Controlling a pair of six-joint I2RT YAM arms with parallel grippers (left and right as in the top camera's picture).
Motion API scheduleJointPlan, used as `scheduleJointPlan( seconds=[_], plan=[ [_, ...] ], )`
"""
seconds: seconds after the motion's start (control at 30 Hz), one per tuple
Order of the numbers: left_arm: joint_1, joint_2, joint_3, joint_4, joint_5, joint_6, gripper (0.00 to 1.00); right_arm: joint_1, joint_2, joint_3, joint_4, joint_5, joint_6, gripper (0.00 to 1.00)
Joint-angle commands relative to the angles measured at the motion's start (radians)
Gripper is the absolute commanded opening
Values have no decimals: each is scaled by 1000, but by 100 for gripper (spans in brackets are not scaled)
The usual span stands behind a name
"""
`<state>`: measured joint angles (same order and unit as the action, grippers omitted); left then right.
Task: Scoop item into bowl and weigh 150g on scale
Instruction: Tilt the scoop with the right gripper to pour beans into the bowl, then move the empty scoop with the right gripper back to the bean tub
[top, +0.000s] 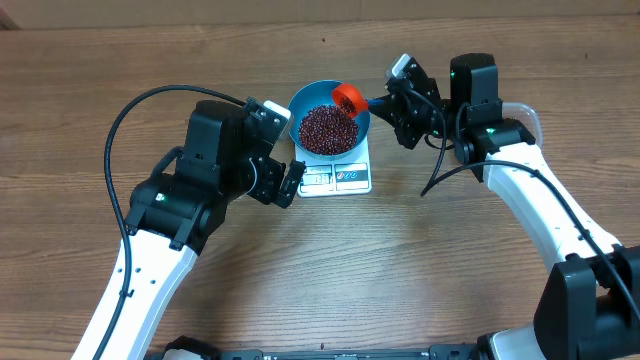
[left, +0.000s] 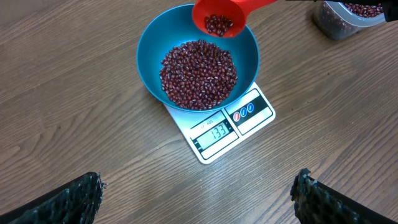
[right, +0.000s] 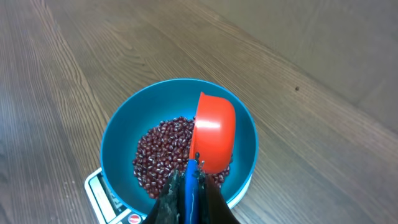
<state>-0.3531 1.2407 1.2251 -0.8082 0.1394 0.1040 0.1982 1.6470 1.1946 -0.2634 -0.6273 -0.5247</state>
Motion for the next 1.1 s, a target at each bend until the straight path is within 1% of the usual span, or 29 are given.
scheduleJointPlan(
  seconds=[0.0,0.03,0.17,0.3,0.83,1.07],
  plan=[
    [-3,-12,2,0,15,-6,100,6,5,3,1,-3,-103,4],
    [-3,-12,2,0,15,-6,99,6,5,3,1,-3,-157,4],
    [-3,-12,2,0,15,-6,100,5,5,2,1,-2,-285,4],
    [-3,-12,2,0,15,-6,100,6,5,2,1,-3,-364,4],
    [-3,-12,2,0,14,-6,100,6,5,3,-4,-6,-370,4],
    [-3,-12,2,0,15,-6,100,6,5,3,-3,-40,-370,4]
  ],
)
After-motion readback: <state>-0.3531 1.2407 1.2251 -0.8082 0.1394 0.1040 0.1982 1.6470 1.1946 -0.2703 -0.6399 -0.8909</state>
